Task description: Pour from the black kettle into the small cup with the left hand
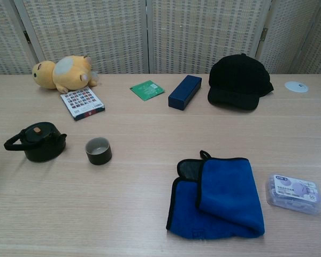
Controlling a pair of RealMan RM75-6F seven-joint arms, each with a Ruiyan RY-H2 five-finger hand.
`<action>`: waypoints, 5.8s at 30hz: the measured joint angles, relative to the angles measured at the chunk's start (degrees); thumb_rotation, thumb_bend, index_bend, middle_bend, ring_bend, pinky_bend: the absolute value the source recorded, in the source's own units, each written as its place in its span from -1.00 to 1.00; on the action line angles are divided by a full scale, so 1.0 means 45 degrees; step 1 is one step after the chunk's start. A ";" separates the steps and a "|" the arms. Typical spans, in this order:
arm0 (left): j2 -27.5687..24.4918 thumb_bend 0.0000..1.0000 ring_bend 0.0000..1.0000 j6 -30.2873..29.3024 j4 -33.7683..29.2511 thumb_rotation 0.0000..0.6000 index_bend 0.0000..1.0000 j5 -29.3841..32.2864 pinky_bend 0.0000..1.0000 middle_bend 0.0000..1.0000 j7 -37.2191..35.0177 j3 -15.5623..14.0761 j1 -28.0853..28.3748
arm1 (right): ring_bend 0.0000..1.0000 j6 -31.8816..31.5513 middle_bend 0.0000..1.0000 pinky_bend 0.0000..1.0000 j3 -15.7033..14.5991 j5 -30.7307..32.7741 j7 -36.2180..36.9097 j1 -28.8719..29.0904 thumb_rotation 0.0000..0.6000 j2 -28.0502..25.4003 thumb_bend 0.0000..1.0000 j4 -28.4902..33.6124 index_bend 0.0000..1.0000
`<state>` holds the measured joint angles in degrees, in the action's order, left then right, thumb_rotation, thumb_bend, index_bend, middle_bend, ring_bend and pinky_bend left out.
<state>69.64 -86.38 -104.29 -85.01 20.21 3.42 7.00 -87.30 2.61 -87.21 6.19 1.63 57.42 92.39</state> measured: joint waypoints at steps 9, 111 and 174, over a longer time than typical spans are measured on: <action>0.0074 -0.32 -0.96 0.0112 0.0047 1.00 -0.90 0.0094 -1.00 -1.00 0.0057 0.0033 0.0061 | -1.00 0.0038 -0.82 -1.00 0.0078 0.0051 -0.0009 0.0026 1.00 -0.0061 -0.80 0.0007 -0.96; 0.1574 -0.84 -0.29 0.5435 0.2214 -0.57 -0.28 0.3552 -1.00 -0.29 0.2197 -0.0117 0.4407 | -1.00 0.0127 -0.82 -1.00 0.0962 0.1214 -0.0121 0.0164 1.00 -0.0880 -0.78 0.0261 -0.96; 0.2208 -0.84 -0.24 0.5516 0.2100 -0.60 -0.23 0.5770 -1.00 -0.24 0.3978 -0.0583 0.5082 | -1.00 0.0166 -0.82 -1.00 0.0951 0.1439 0.0190 -0.0068 1.00 -0.0771 -0.78 -0.0115 -0.96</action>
<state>79.58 -61.56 -94.84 -59.05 38.12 0.80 29.87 -86.56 6.89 -80.73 7.05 1.32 53.95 91.87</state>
